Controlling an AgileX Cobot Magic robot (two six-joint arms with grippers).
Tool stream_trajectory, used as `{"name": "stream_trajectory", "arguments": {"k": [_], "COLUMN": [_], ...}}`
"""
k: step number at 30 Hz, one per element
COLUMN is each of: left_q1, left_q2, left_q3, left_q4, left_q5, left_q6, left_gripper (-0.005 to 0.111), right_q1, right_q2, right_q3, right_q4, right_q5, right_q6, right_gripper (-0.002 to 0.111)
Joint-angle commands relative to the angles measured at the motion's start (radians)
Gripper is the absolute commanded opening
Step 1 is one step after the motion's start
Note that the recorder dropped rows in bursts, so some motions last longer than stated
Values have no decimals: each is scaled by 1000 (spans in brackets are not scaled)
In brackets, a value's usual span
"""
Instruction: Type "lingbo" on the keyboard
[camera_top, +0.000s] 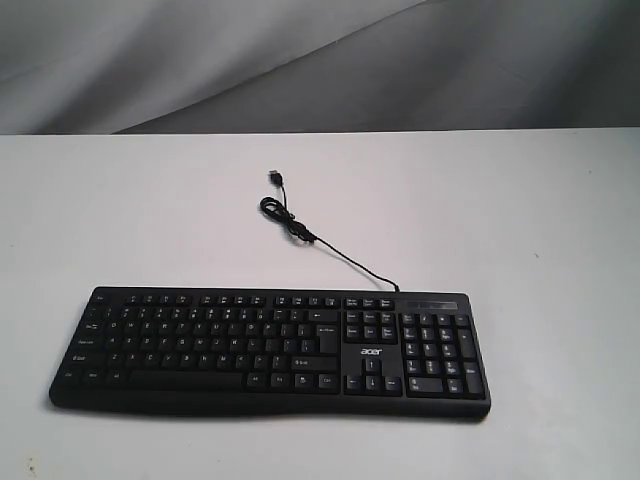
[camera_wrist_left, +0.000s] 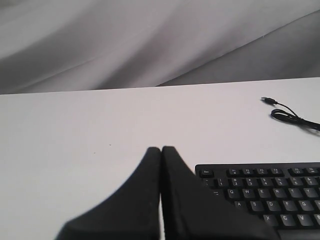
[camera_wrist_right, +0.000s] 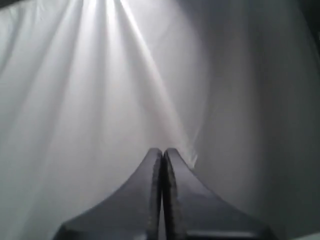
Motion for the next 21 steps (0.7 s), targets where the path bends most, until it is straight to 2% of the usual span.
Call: {"name": "stream_trajectory", "arguments": {"k": [1, 6, 9, 17, 19, 21], "left_q1": [1, 1, 1, 1, 1, 1], "left_q2": [-4, -4, -4, -4, -4, -4], "left_q3": [5, 5, 5, 5, 5, 5], "left_q4": [-4, -4, -4, -4, -4, -4], "left_q5": [-7, -7, -7, -7, -7, -7], "left_q6": [-2, -2, -2, -2, -2, -2], "left_gripper": [1, 1, 1, 1, 1, 1], "right_q1": [64, 145, 188, 292, 334, 377], "right_q2": [291, 608, 771, 1142, 1212, 1275], "right_q3": [-219, -434, -518, -632, -662, -691], "right_q4": [-68, -48, 60, 697, 789, 842], "right_q5": [245, 468, 559, 672, 767, 819], "right_q6": [-80, -251, -471, -1289, -1441, -1501], "right_gripper": [0, 0, 0, 0, 0, 0]}}
